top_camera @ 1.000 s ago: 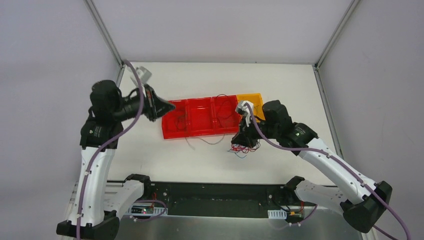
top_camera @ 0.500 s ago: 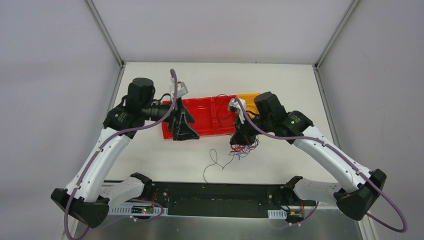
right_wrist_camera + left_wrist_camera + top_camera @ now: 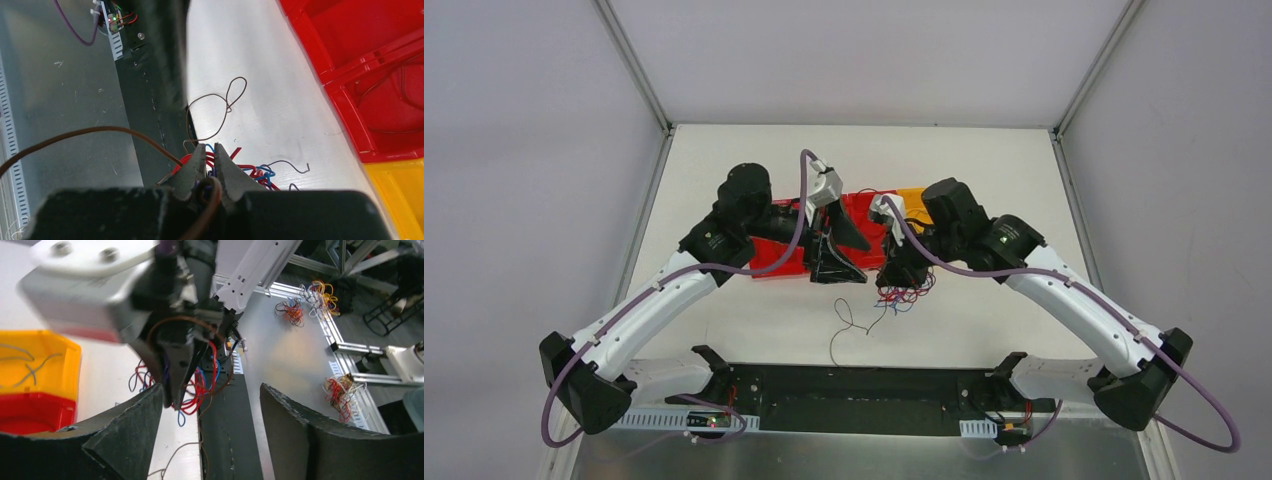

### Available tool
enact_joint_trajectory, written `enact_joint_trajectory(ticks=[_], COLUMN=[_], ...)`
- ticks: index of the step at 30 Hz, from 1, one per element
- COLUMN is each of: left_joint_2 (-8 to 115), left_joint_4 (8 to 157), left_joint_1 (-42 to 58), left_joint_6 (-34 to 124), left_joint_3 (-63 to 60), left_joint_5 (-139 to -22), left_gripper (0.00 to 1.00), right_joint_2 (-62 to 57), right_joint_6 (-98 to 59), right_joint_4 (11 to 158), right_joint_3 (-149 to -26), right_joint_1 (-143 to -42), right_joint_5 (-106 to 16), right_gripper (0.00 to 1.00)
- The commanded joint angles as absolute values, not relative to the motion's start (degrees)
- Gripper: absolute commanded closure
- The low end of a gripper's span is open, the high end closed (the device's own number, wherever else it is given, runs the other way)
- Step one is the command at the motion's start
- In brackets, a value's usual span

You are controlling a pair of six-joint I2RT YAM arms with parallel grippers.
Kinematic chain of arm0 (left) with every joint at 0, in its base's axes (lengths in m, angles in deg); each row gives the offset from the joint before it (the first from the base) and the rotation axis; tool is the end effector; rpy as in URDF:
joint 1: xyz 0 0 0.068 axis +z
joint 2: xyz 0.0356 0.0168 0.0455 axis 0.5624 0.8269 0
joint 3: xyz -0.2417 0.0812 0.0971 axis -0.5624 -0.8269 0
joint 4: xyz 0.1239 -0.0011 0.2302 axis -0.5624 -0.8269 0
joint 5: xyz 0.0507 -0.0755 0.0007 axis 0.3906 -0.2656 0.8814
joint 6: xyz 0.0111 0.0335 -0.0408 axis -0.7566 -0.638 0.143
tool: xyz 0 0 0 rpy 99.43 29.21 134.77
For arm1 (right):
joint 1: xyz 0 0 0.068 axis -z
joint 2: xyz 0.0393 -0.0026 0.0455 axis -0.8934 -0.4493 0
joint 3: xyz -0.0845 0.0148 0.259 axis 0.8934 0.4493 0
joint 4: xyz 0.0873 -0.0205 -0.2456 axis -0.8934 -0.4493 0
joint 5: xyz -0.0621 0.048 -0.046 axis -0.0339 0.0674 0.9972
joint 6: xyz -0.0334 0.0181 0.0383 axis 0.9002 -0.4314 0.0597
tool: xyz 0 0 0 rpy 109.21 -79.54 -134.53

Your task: Untangle the cables

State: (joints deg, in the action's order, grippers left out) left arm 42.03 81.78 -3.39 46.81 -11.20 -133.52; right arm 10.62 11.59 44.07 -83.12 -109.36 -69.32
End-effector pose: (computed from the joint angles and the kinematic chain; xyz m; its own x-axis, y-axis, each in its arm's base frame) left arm 0.1711 -0.1712 0.4058 -0.2243 0.0314 -0.9740 0.9626 -0.1489 -0.2265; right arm 0.1570 0.1898 0.3680 -0.0207 -0.5225 -0.8524 -0.9959 0.0854 -0.0282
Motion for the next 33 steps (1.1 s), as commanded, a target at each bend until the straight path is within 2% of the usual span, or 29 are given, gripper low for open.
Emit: enact_joint_trajectory(ticks=[1,8,14,17,21,27,33], left_joint_2=[41.53,43.15,44.03,43.97,42.78,41.16,42.82], left_joint_4=[87.39,84.80,83.61,83.14,82.10,81.76,90.11], left_joint_1=[-6.34,-9.29,-10.75,-10.86,-10.83,-10.86,-10.78], left_joint_6=[41.60,41.05,40.77,40.89,41.03,43.42,50.99], left_joint_3=[-10.79,-9.24,-8.41,-7.57,-6.34,-1.03,6.27], left_joint_5=[-135.58,-135.52,-133.09,-132.98,-132.03,-130.74,-127.81], left_gripper=[0.35,0.59,0.60,0.72,1.00,1.00,1.00], right_joint_2=[9.86,9.49,8.80,8.69,9.24,9.34,6.98], right_joint_6=[12.52,11.90,11.12,11.09,11.29,10.60,4.51], right_joint_4=[43.40,44.52,45.32,45.46,45.96,47.26,50.07], right_joint_3=[-86.16,-86.00,-86.10,-85.74,-84.11,-79.96,-77.39], right_joint_1=[-110.01,-110.30,-110.36,-110.35,-110.29,-108.34,-105.44], right_joint_5=[-68.90,-68.89,-68.98,-68.66,-68.01,-66.97,-72.31], right_gripper=[1.00,1.00,1.00,1.00,1.00,0.98,0.76])
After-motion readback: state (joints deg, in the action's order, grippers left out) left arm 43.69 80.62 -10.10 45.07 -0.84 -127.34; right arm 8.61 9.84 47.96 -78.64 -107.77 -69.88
